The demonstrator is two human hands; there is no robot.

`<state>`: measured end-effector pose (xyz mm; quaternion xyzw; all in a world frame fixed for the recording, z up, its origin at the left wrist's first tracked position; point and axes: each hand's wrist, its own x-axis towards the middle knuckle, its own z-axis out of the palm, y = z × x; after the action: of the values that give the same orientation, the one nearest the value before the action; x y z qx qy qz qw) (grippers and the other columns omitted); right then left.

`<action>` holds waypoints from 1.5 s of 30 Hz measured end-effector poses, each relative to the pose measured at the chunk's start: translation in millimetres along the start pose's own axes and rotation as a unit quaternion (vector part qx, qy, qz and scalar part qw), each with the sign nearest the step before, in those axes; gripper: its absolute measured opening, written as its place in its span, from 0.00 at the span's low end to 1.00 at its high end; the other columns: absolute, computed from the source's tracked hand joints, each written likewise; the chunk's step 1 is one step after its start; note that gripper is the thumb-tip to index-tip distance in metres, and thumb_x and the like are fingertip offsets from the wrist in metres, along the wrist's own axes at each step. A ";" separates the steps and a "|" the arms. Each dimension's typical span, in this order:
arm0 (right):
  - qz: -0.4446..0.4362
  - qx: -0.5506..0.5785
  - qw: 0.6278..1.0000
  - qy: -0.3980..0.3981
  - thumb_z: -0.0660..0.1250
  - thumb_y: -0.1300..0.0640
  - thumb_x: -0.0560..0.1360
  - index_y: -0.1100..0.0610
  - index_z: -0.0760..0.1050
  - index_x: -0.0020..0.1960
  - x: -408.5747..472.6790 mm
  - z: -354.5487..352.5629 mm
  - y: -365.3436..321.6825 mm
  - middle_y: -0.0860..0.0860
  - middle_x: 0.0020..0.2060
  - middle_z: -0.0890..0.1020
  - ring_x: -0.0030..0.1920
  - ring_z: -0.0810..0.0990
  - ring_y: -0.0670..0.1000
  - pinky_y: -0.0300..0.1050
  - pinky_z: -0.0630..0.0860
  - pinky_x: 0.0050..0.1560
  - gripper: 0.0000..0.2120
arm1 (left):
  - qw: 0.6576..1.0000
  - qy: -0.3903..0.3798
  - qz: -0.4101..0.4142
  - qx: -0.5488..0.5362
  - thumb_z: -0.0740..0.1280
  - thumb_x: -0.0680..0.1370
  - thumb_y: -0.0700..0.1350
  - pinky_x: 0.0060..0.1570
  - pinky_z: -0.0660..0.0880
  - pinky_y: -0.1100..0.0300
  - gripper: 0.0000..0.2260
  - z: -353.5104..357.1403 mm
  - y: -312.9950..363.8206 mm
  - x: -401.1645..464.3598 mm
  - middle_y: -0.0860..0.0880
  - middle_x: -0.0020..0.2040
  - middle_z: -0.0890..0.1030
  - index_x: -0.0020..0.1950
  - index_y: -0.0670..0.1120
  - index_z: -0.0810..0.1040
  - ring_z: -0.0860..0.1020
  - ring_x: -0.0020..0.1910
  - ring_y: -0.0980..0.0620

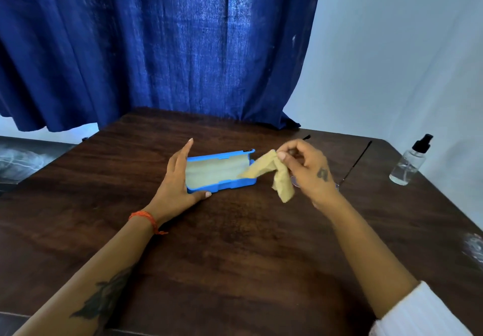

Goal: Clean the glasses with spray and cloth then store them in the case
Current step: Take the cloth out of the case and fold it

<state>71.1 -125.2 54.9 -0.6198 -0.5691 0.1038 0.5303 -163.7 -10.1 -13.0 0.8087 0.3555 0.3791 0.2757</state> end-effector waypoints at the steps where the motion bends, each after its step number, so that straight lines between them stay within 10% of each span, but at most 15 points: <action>1: 0.046 0.064 0.997 -0.014 0.66 0.62 0.75 0.49 0.76 0.40 -4.4 -8.3 2.2 0.49 0.39 0.80 0.38 0.77 0.45 0.36 0.74 0.39 0.10 | 1.000 0.001 -0.005 0.005 0.78 0.63 0.44 0.72 0.55 0.50 0.52 -0.4 0.9 -0.4 0.49 0.76 0.52 0.74 0.58 0.45 0.54 0.73 0.53; 5: 0.195 0.225 0.954 -0.044 0.65 0.65 0.75 0.55 0.79 0.41 -25.8 -25.7 13.1 0.53 0.36 0.80 0.32 0.79 0.44 0.37 0.78 0.31 0.07 | 0.995 0.031 -0.026 0.086 0.74 0.59 0.64 0.70 0.50 0.42 0.51 -0.6 12.9 -7.9 0.51 0.77 0.49 0.73 0.61 0.46 0.48 0.75 0.49; 9: 0.243 0.264 0.931 -0.071 0.66 0.66 0.74 0.58 0.79 0.41 -26.7 -26.4 12.8 0.51 0.35 0.81 0.29 0.79 0.43 0.36 0.77 0.27 0.06 | 0.962 0.140 0.157 0.174 0.64 0.70 0.61 0.69 0.55 0.53 0.31 9.1 42.5 -19.3 0.49 0.69 0.68 0.69 0.48 0.66 0.60 0.72 0.49; 13: 0.227 0.304 0.918 -0.114 0.67 0.67 0.73 0.58 0.79 0.41 -26.0 -24.7 8.0 0.47 0.28 0.82 0.27 0.79 0.42 0.34 0.75 0.25 0.06 | 0.991 -0.048 0.084 -0.091 0.61 0.77 0.54 0.58 0.70 0.65 0.12 42.7 91.7 -16.0 0.56 0.57 0.79 0.58 0.54 0.75 0.74 0.60 0.59; 16: 0.222 0.322 0.908 -0.149 0.67 0.66 0.73 0.57 0.79 0.41 -28.1 -29.0 9.6 0.48 0.29 0.82 0.30 0.81 0.43 0.35 0.76 0.28 0.05 | 0.939 -0.226 -0.042 -0.255 0.64 0.73 0.49 0.53 0.74 0.62 0.14 64.9 106.8 -3.0 0.51 0.53 0.81 0.59 0.52 0.75 0.78 0.54 0.58; 24: 0.246 0.208 0.892 -0.318 0.72 0.56 0.64 0.55 0.81 0.51 -22.3 -41.7 19.3 0.49 0.41 0.82 0.38 0.78 0.43 0.32 0.76 0.35 0.15 | 0.919 -0.227 -0.058 -0.318 0.73 0.66 0.43 0.43 0.76 0.67 0.09 60.7 81.6 3.7 0.51 0.43 0.84 0.45 0.48 0.81 0.80 0.44 0.56; 31: 0.168 0.037 0.949 -0.264 0.73 0.59 0.69 0.52 0.83 0.41 -22.6 -46.3 20.0 0.44 0.34 0.83 0.39 0.78 0.41 0.37 0.71 0.42 0.03 | 0.944 -0.195 -0.047 -0.262 0.75 0.63 0.43 0.39 0.76 0.69 0.10 54.7 85.7 3.1 0.50 0.41 0.83 0.43 0.49 0.82 0.79 0.39 0.57; 37: -0.185 -0.211 0.958 -0.059 0.66 0.61 0.75 0.56 0.77 0.45 -25.7 -36.9 18.6 0.49 0.48 0.83 0.48 0.79 0.48 0.45 0.76 0.49 0.02 | 0.988 0.026 0.126 -0.087 0.74 0.66 0.35 0.42 0.71 0.70 0.11 55.3 91.4 2.2 0.58 0.39 0.80 0.40 0.50 0.80 0.76 0.39 0.63; 43: -0.042 -0.273 0.913 -0.300 0.74 0.55 0.69 0.49 0.81 0.36 -37.0 -60.9 24.0 0.38 0.29 0.81 0.33 0.76 0.37 0.29 0.69 0.35 0.04 | 0.926 -0.366 0.035 -0.080 0.78 0.63 0.43 0.38 0.69 0.72 0.10 50.6 97.0 -11.2 0.55 0.37 0.81 0.42 0.48 0.82 0.76 0.36 0.63; 45: 0.035 -0.234 0.924 -0.300 0.73 0.49 0.68 0.49 0.81 0.33 -39.2 -70.3 26.0 0.39 0.25 0.79 0.27 0.72 0.38 0.27 0.66 0.29 0.07 | 0.919 -0.374 -0.005 -0.124 0.75 0.65 0.48 0.37 0.71 0.70 0.11 51.9 97.6 -11.8 0.51 0.36 0.82 0.44 0.46 0.83 0.77 0.37 0.59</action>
<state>125.1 -189.5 45.4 -0.6855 -0.6879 0.1669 0.1704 -91.4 -86.6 22.8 0.8489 0.1806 0.0887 0.4887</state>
